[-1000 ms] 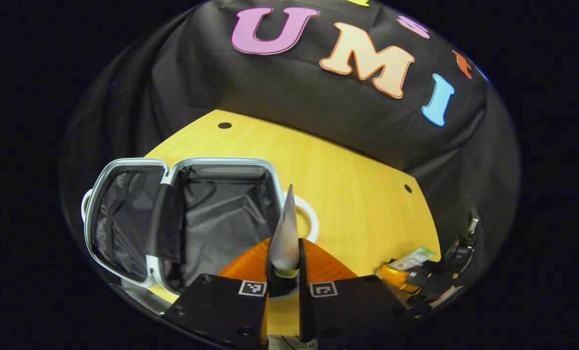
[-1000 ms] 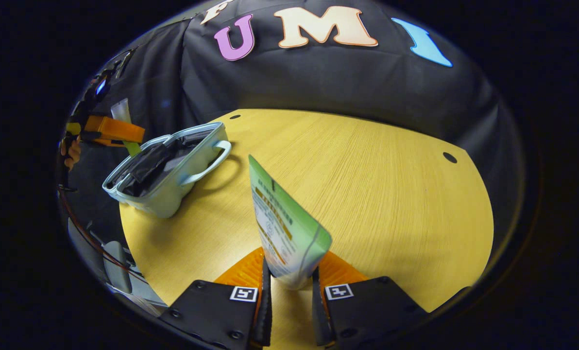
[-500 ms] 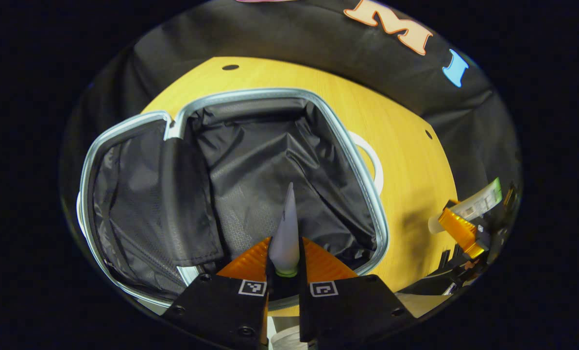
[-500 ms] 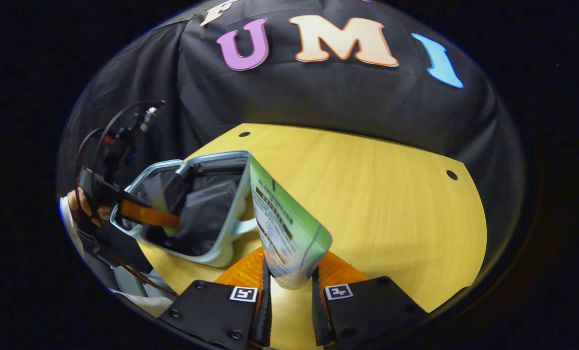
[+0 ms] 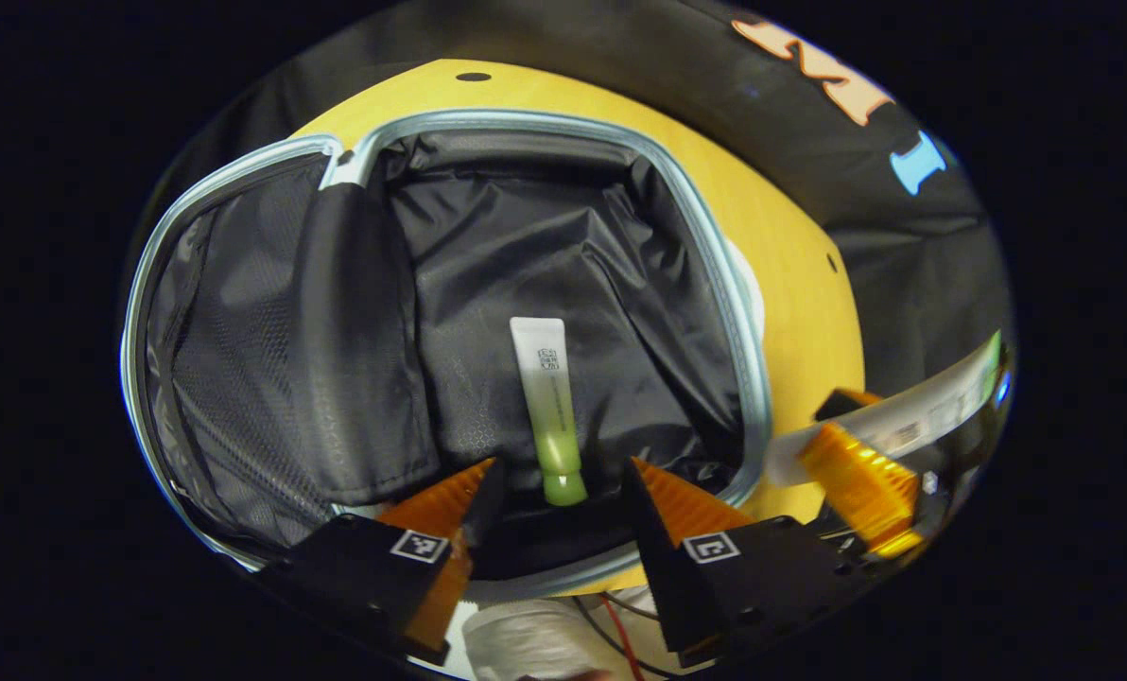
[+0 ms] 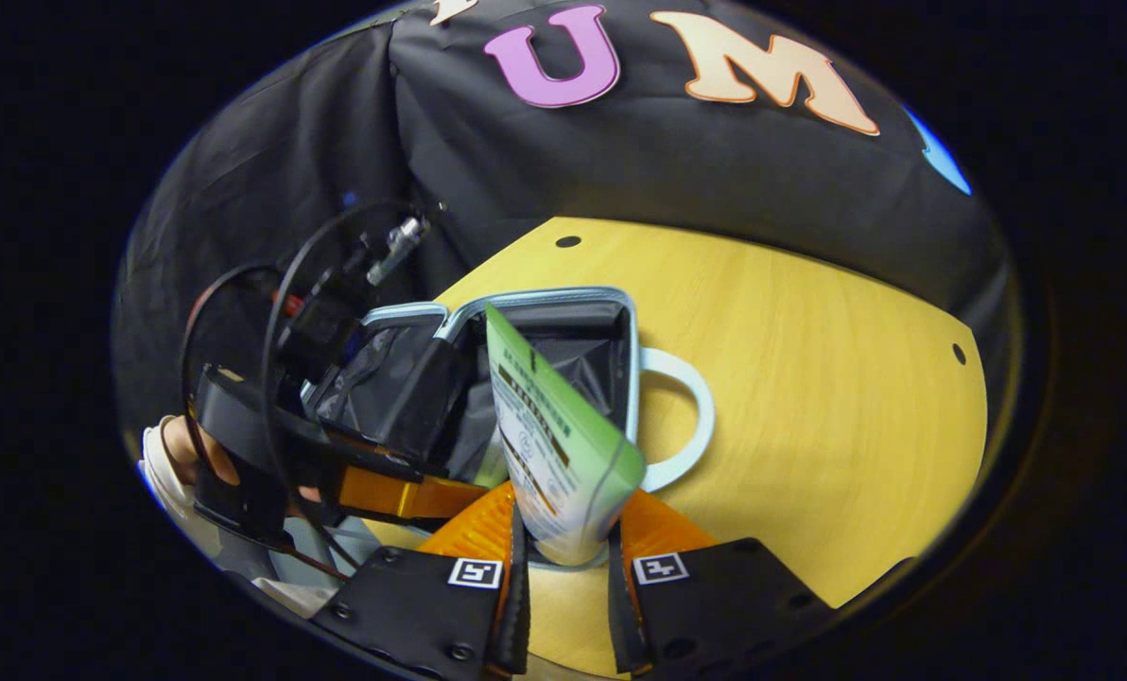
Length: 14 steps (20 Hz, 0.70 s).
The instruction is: First open the suitcase, pack the skin care products into it, and then close the suitcase.
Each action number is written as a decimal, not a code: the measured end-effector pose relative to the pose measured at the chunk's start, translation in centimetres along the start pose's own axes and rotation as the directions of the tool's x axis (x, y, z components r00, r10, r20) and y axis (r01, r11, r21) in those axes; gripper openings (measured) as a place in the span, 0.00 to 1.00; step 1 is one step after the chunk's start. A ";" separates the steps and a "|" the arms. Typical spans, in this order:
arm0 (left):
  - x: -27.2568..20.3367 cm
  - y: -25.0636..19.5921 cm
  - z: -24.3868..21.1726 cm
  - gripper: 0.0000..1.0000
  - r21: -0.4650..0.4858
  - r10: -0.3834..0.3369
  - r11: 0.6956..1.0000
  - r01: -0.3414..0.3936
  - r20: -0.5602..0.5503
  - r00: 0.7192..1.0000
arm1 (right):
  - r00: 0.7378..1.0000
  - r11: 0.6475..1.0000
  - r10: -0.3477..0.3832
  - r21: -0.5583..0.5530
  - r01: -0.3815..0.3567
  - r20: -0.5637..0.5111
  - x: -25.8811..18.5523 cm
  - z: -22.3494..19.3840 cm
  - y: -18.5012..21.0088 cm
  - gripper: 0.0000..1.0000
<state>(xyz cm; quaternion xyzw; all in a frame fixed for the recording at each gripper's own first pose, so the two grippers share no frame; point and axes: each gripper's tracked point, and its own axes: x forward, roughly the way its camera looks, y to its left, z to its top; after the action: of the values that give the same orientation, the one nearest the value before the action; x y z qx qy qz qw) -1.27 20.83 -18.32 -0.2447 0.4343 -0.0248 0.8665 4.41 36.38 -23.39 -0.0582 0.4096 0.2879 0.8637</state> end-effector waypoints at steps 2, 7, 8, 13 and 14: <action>-1.8 0.5 0.8 0.87 0.002 0.005 1.000 -0.005 0.038 0.999 | 0.999 1.000 0.000 -0.017 -0.001 -0.042 1.1 -0.7 0.6 0.32; -6.8 2.7 2.5 0.91 -0.012 0.002 1.000 -0.001 0.133 0.991 | 0.991 1.000 -0.015 -0.003 0.015 -0.133 3.5 -3.1 1.3 0.34; -7.7 3.1 2.9 0.91 -0.018 -0.009 1.000 0.012 0.158 0.987 | 0.990 0.999 -0.033 -0.011 0.032 -0.137 3.9 -3.4 1.0 0.33; -11.0 6.9 3.9 0.91 -0.084 -0.002 0.996 0.024 0.253 0.968 | 0.988 0.997 -0.076 -0.038 0.071 -0.133 4.1 -3.5 0.9 0.41; -11.6 7.7 3.9 0.91 -0.100 0.000 0.995 0.028 0.270 0.963 | 0.992 0.997 -0.073 -0.034 0.070 -0.103 3.9 -2.8 1.1 0.41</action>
<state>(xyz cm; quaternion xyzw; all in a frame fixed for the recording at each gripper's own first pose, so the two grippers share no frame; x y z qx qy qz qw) -6.77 32.11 -11.19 -0.2932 0.3114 0.0249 0.9036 3.87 38.13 -27.95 -0.1009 0.4474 0.2597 0.8498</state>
